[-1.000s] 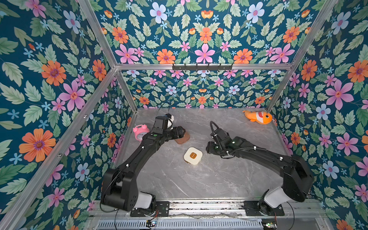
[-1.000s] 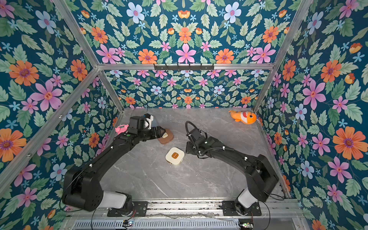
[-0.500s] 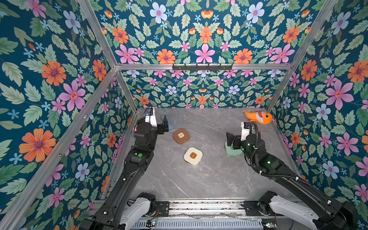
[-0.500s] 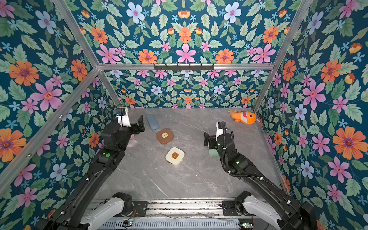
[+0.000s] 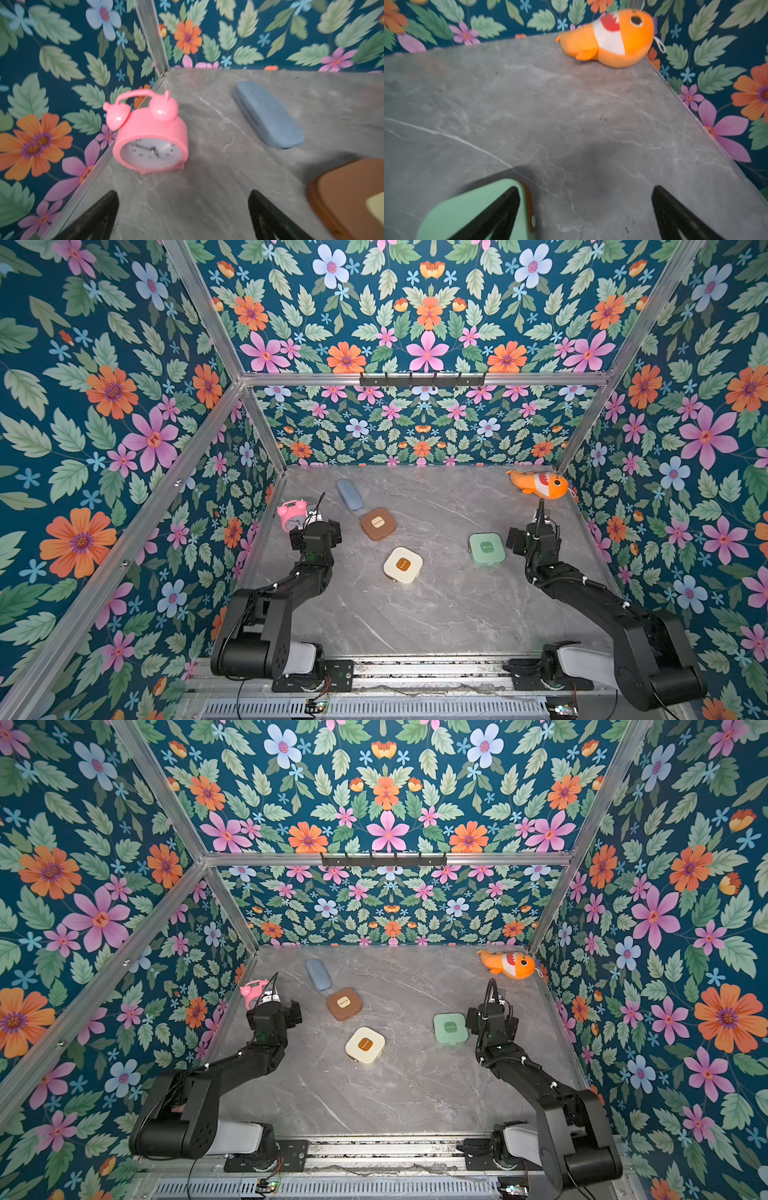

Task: Organize nail clipper sets
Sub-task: Reset both arms

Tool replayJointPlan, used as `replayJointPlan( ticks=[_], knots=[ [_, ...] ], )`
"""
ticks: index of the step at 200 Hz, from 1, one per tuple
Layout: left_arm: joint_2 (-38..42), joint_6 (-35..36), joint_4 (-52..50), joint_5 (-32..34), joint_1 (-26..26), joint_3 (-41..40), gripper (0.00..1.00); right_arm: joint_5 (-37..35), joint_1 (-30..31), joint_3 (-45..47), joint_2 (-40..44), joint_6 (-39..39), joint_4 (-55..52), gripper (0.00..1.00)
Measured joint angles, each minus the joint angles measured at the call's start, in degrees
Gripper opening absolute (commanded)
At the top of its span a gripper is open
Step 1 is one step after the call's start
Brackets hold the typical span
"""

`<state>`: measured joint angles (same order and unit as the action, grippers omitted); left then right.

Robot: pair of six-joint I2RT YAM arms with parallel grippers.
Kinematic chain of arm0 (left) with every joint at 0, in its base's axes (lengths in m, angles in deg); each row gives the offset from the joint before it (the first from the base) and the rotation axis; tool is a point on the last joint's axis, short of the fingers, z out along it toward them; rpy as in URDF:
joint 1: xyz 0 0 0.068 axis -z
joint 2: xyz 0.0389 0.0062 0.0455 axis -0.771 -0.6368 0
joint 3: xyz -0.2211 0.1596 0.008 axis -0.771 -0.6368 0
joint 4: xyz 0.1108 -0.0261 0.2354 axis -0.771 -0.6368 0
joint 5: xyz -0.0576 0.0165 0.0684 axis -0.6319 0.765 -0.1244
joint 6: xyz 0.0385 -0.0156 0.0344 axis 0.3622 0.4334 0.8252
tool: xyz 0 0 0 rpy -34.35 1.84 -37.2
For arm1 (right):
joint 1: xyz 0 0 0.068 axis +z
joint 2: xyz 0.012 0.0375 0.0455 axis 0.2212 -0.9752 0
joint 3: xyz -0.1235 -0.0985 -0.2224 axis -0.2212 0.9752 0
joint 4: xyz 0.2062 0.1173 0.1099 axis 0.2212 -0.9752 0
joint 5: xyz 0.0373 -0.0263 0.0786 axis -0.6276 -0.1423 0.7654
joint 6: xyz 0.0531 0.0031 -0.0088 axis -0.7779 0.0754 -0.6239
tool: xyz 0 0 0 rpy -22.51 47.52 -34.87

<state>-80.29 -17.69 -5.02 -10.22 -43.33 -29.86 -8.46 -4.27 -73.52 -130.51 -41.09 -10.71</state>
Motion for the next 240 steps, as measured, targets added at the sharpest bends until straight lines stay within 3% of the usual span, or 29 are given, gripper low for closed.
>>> replayJointPlan(
  ticks=[43,68,122,208,240],
  knots=[
    [-6.67,-0.94,9.11,-1.2,-2.56,-1.95,0.99,0.24,-0.5,2.51,-4.42,3.54,8.63,1.0],
    [-8.13,-0.92,12.92,-2.69,-3.41,-2.67,1.0,1.6,-0.72,6.32,-2.84,5.86,14.51,1.0],
    [-9.92,-0.66,27.98,-5.73,-3.65,-11.28,0.99,6.45,-0.96,8.0,1.9,4.2,15.19,1.0],
    [-10.01,-0.42,32.59,-7.15,-3.72,-11.37,0.99,10.21,-1.66,8.7,0.61,5.7,17.79,1.0],
    [-10.03,-0.26,32.87,-7.19,-3.72,-11.37,0.99,14.29,-8.81,11.67,-4.79,6.16,25.92,1.0]
  ],
)
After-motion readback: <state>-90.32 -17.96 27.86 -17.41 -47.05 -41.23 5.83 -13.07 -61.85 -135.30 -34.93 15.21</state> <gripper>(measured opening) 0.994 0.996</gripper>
